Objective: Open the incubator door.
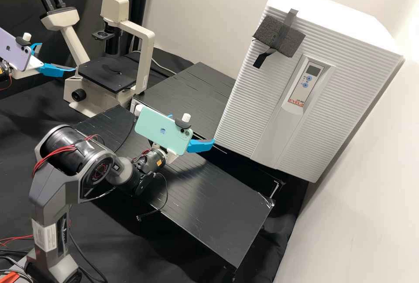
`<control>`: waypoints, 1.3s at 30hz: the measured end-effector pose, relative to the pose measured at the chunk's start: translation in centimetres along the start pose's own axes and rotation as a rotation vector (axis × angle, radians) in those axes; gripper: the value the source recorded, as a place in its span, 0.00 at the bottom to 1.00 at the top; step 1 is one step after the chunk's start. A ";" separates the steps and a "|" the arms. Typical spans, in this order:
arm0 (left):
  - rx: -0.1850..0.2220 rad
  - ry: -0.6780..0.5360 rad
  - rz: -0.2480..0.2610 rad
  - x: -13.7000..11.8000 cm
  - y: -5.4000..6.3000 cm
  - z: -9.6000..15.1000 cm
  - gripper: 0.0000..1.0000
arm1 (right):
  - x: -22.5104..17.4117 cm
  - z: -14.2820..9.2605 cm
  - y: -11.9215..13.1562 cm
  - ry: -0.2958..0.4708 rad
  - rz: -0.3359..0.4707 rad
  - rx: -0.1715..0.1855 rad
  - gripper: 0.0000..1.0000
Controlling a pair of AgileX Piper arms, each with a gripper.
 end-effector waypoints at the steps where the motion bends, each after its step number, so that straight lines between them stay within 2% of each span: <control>1: 0.000 0.000 0.000 0.0 0.0 0.0 1.00 | 0.0 0.0 0.0 0.000 0.000 0.000 1.00; 11: 0.000 0.000 0.000 0.0 0.0 0.0 1.00 | 0.0 0.1 0.3 -0.003 0.011 -0.002 1.00; 14: 0.000 0.000 0.000 0.0 0.0 0.0 1.00 | 0.2 0.0 1.7 0.002 0.056 -0.003 1.00; 23: 0.000 0.000 0.000 0.0 0.0 0.0 1.00 | 1.6 -2.2 8.4 0.082 0.259 0.020 1.00; 31: 0.000 0.000 0.000 0.0 0.0 0.0 1.00 | 3.4 -4.1 12.0 0.084 0.307 0.018 1.00; 35: 0.000 0.000 0.000 0.0 0.0 0.0 1.00 | 4.0 -4.2 13.5 0.067 0.344 0.038 1.00; 39: 0.000 0.000 0.000 0.0 0.0 0.0 1.00 | 4.2 -4.0 14.6 0.049 0.366 0.044 1.00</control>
